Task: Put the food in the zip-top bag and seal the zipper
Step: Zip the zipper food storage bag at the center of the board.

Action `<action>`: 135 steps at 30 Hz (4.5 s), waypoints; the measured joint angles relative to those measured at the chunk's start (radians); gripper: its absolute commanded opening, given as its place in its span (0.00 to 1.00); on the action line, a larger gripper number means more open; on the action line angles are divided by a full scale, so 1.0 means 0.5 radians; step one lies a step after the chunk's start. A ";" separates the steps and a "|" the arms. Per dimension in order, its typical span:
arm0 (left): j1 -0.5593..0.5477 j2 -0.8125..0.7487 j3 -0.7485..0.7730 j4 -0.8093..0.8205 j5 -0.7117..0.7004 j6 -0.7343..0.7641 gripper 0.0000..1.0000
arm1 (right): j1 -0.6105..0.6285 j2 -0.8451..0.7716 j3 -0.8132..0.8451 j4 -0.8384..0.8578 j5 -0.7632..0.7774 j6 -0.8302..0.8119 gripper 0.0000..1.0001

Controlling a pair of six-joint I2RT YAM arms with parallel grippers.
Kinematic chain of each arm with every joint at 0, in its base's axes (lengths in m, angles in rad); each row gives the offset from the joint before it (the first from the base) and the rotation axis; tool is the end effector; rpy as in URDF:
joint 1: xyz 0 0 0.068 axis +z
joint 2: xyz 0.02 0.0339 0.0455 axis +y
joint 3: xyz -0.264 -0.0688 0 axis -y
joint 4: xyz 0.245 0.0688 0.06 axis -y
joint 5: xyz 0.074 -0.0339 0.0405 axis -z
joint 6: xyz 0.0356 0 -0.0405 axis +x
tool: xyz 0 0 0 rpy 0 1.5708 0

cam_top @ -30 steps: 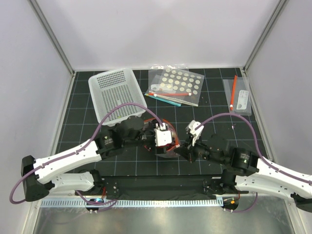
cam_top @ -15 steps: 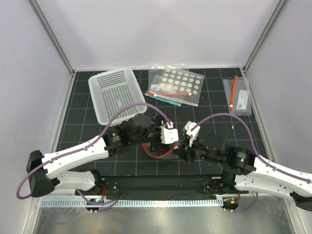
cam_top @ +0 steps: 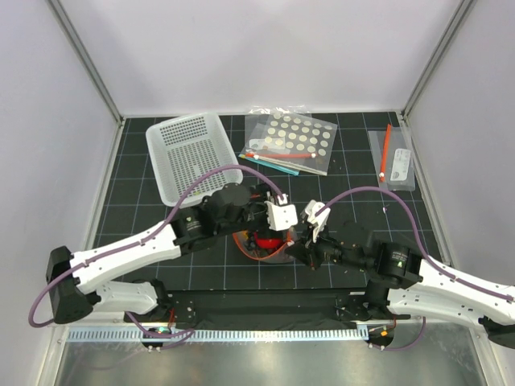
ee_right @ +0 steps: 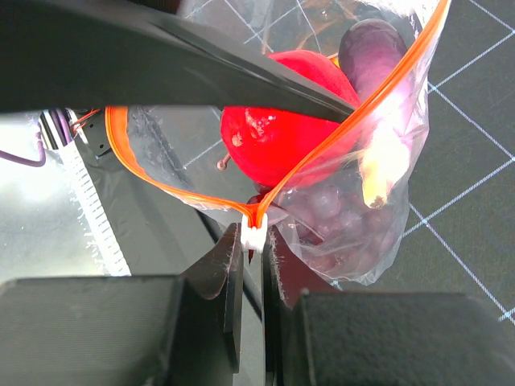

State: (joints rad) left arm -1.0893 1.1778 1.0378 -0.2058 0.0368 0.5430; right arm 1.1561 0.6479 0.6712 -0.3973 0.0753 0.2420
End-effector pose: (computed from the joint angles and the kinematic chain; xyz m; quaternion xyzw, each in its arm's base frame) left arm 0.1253 -0.2425 0.3455 0.6032 0.5527 -0.1696 0.5494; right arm 0.0649 0.1408 0.2985 -0.3453 0.7503 0.3384 0.4509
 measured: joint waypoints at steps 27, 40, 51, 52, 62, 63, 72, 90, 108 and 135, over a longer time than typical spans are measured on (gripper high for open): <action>0.118 0.076 -0.015 0.002 0.213 -0.423 0.00 | -0.006 -0.603 -0.324 0.256 0.415 -0.079 0.40; 0.137 0.039 -0.070 0.022 0.306 -0.448 0.00 | -0.007 -0.592 -0.465 0.494 0.580 -0.073 0.63; 0.137 -0.001 -0.093 0.024 0.323 -0.452 0.00 | -0.007 -0.401 -0.464 0.523 0.469 -0.060 0.65; 0.137 -0.001 -0.093 0.024 0.323 -0.452 0.00 | -0.007 -0.372 -0.464 0.523 0.450 -0.060 0.62; 0.137 -0.001 -0.094 0.018 0.336 -0.455 0.00 | -0.006 0.020 -0.334 0.504 0.425 -0.034 0.01; 0.137 -0.001 -0.093 0.016 0.337 -0.459 0.00 | -0.006 0.017 -0.317 0.484 0.438 -0.008 0.01; -0.036 0.004 0.051 -0.132 0.232 -0.440 0.57 | -0.003 0.052 -0.005 0.111 0.626 0.311 0.01; -0.737 0.006 0.084 -0.465 -0.248 -0.338 0.67 | -0.030 0.227 0.258 -0.201 0.659 0.488 0.01; -0.848 0.166 0.072 -0.549 -0.929 -0.547 0.00 | -0.032 0.162 0.237 -0.127 0.436 0.377 0.07; -0.603 -0.148 -0.091 -0.388 -0.819 -0.694 0.00 | -0.040 -0.370 -0.321 0.591 -0.220 0.002 0.94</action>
State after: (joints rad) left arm -1.3911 1.1038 0.9924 -0.4000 -0.3729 0.1963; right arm 1.1358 0.4629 0.5106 -0.1017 -0.0349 0.2428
